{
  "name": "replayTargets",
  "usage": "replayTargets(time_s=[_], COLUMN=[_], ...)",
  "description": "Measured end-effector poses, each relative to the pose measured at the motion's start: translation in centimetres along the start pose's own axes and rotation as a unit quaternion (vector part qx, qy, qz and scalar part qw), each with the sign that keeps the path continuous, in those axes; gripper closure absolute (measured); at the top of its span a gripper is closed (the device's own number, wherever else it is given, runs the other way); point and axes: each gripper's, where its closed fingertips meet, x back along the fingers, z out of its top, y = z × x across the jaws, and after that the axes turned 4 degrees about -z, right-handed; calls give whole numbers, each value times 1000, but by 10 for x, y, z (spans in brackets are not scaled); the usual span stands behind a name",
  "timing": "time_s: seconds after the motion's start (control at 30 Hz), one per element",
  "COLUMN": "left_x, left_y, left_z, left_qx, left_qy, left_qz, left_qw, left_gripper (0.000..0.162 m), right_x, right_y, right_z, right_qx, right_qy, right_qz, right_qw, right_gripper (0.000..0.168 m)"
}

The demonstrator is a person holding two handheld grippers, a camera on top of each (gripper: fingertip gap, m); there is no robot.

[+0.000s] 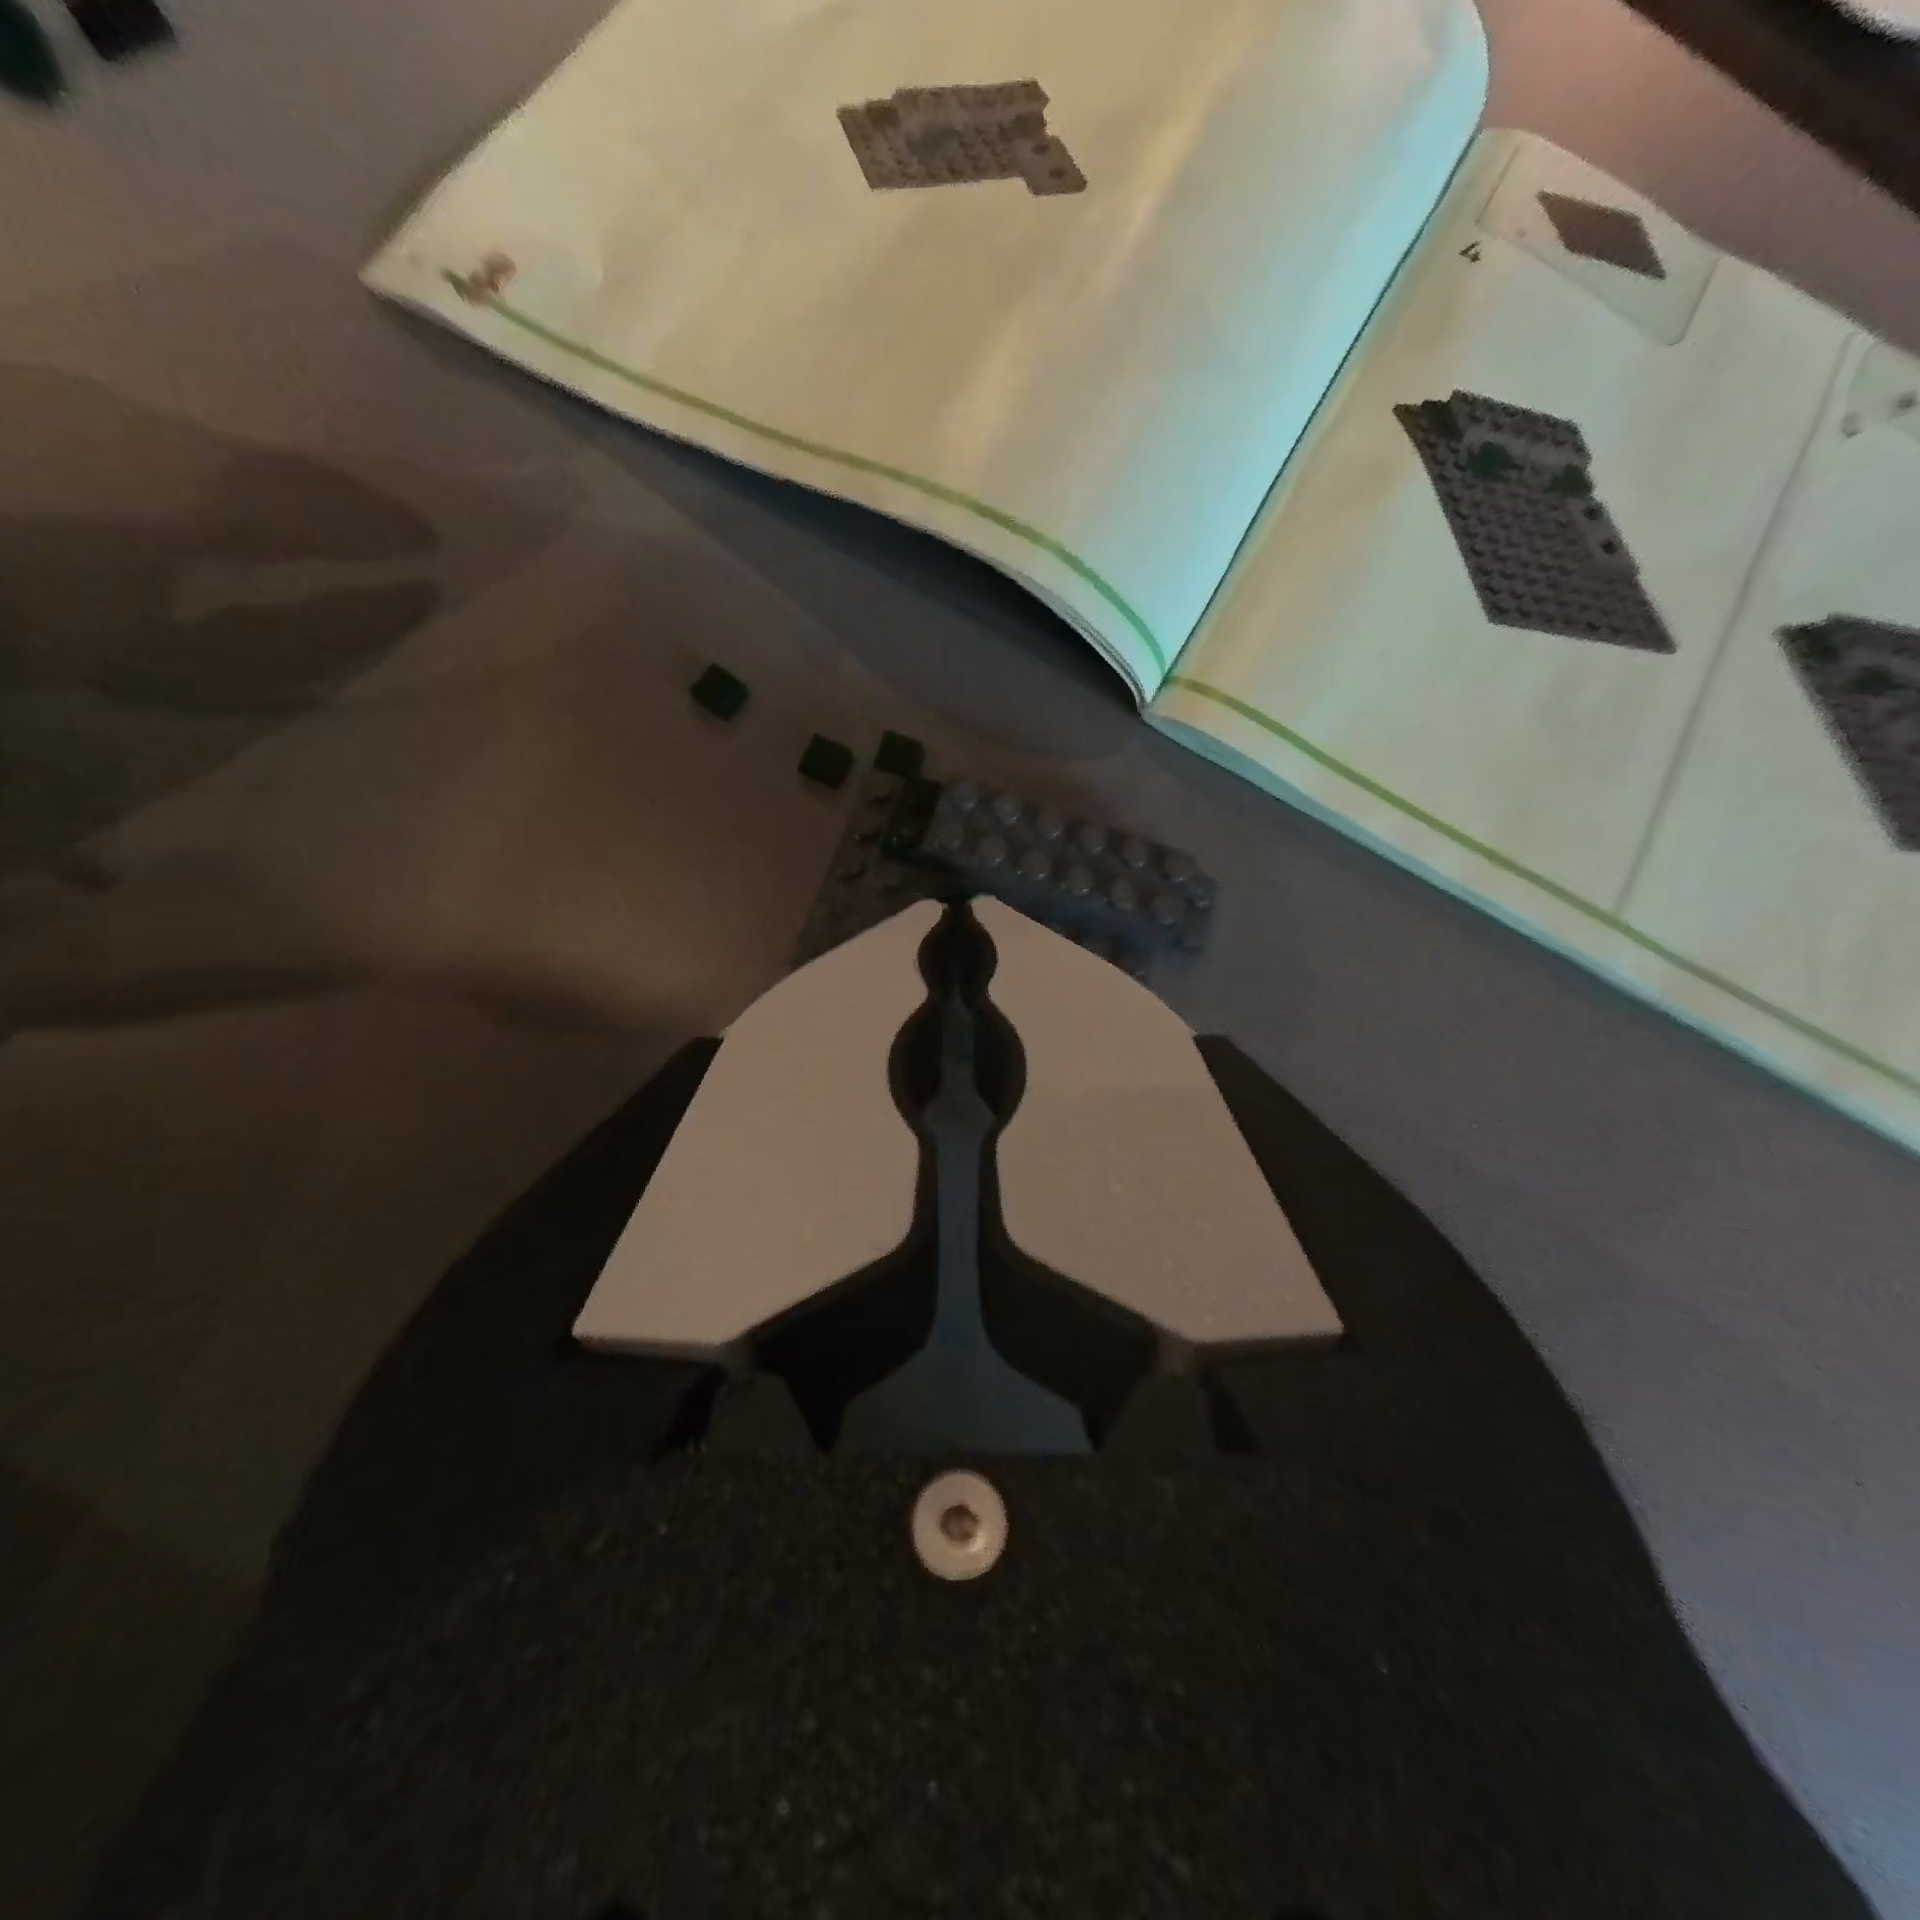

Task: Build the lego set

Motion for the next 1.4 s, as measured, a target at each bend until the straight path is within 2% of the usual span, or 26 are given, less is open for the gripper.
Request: replayTargets(time_s=[0.2, 0.47, 1.03, 1.23, 1.4], left_x=[-1, -1, -1, -1, -1], left_y=[1, 3, 6, 8, 8], left_z=[-1, -1, -2, -2, -1], left_qx=[1, -2, -3, -5, -3], left_qy=[-1, -1, 0, 1, 3], left_qz=[-5, -10, -24, -26, -30], left_qw=[1000, 1000, 1000, 1000, 1000], left_gripper=[156, 156, 156, 156, 156], right_x=[3, -2, 5, -2, -6], right_y=[3, -1, 8, 2, 3], right_z=[3, -1, 4, 1, 2], right_qx=[-30, 19, 39, 8, -8], right_qy=[4, -8, 5, -8, -10], right_qz=[18, 3, -11, 15, 19], right_qw=[999, 1000, 999, 1000, 1000], right_gripper=[168, 160, 168, 158, 161])
